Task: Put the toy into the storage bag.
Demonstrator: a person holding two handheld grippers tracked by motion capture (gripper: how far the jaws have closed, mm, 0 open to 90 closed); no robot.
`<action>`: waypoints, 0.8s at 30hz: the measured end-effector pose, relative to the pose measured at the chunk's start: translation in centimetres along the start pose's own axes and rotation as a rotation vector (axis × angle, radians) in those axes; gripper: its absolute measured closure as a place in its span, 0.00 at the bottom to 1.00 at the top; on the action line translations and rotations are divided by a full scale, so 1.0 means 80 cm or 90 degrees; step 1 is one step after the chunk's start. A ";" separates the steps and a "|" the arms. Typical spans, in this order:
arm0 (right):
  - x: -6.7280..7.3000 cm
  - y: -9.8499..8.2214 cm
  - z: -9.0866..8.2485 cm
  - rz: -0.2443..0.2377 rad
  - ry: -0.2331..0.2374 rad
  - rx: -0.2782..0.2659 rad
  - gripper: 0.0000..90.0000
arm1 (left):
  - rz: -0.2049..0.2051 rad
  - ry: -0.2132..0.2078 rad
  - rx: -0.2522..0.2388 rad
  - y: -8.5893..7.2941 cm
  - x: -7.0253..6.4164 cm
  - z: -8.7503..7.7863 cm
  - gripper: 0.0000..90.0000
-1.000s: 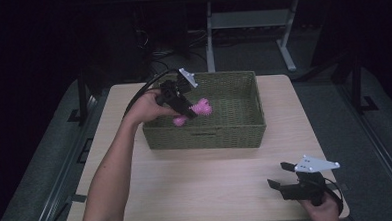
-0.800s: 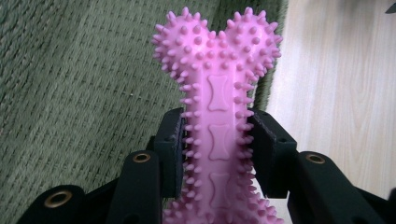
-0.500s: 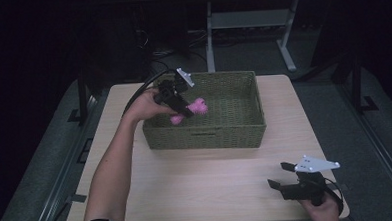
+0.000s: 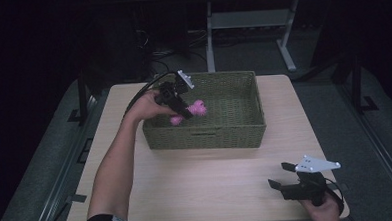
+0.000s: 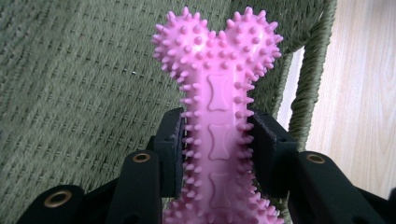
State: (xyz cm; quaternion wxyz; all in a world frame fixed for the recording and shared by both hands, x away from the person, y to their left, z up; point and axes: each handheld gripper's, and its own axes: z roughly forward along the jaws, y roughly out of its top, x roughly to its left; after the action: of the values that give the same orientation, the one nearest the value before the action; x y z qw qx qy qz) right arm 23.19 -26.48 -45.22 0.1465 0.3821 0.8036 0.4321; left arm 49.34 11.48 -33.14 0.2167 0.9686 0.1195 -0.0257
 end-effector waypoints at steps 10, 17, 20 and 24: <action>0.000 0.000 0.000 0.001 0.001 0.000 0.23 | -0.001 -0.009 0.013 -0.002 0.005 0.013 0.65; 0.000 -0.001 0.000 0.003 -0.001 0.001 0.23 | -0.001 -0.020 0.022 -0.002 0.009 0.022 0.65; 0.000 -0.001 0.000 0.003 -0.001 0.001 0.23 | -0.004 -0.021 0.024 -0.002 0.011 0.025 0.65; -0.001 -0.001 -0.001 0.003 -0.002 0.001 0.23 | -0.005 -0.022 0.038 -0.002 0.013 0.029 0.65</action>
State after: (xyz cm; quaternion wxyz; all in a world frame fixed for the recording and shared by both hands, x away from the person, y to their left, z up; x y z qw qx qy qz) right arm 23.14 -26.58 -45.29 0.1469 0.3846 0.8029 0.4311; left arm 50.30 10.85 -35.42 0.1899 0.9735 0.1183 -0.0470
